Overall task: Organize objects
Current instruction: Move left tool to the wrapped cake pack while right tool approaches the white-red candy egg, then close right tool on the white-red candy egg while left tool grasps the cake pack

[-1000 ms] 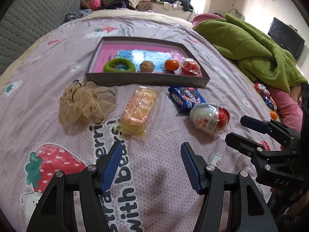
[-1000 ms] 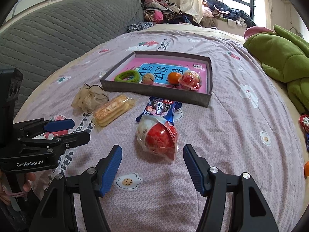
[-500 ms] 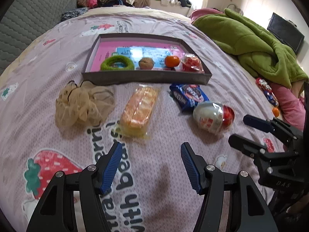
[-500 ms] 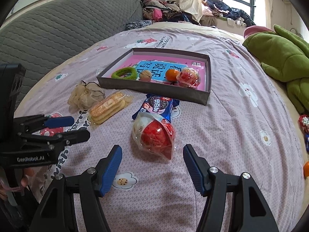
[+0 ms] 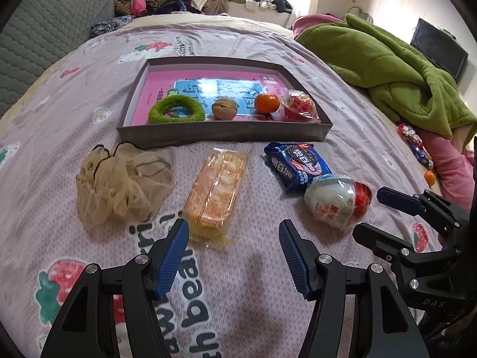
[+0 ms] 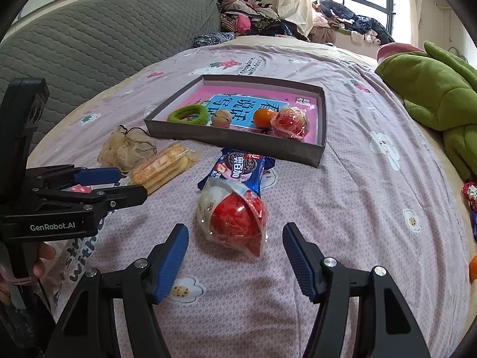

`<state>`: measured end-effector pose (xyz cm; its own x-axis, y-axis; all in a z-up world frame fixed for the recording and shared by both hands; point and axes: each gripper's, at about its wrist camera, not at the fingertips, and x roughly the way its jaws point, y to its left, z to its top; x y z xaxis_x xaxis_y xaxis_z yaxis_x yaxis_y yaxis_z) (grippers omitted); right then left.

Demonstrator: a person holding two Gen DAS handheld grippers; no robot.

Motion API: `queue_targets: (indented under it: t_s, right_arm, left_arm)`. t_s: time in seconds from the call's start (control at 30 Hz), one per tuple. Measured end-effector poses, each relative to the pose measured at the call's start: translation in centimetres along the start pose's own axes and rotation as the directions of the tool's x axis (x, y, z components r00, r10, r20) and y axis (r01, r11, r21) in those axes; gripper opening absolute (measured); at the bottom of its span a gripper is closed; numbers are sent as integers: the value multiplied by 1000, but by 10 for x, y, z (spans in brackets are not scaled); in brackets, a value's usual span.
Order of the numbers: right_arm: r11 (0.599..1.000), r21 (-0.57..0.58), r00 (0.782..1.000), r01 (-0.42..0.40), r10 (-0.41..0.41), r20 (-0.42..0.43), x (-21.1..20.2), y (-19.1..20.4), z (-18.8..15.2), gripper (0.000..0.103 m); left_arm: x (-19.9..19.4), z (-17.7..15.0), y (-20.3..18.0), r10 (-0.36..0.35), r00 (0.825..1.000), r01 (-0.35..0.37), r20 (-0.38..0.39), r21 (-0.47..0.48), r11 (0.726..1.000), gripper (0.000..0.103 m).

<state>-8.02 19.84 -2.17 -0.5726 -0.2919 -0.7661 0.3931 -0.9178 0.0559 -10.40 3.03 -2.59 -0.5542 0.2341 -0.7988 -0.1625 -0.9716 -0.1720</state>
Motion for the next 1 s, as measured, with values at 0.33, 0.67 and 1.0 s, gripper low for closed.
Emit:
queue_targets:
  t_s: [0.33,0.67,1.0]
  right_arm:
    - [1000,4,1000,-18,18,-18,16,-4,2,65]
    - [1000,0,999,-13,13,-42,30,-3,0,65]
    - [1000,-7,999,-4,4,-36,38,-3,0,64]
  left_arm:
    - [19,15,0,17,1000,-17,0,26,1000,65]
    - [44,25,8,17,1000,-16,-24,25,1000,65]
    - [55,25,7,18,999,-17,-27,31,999,64]
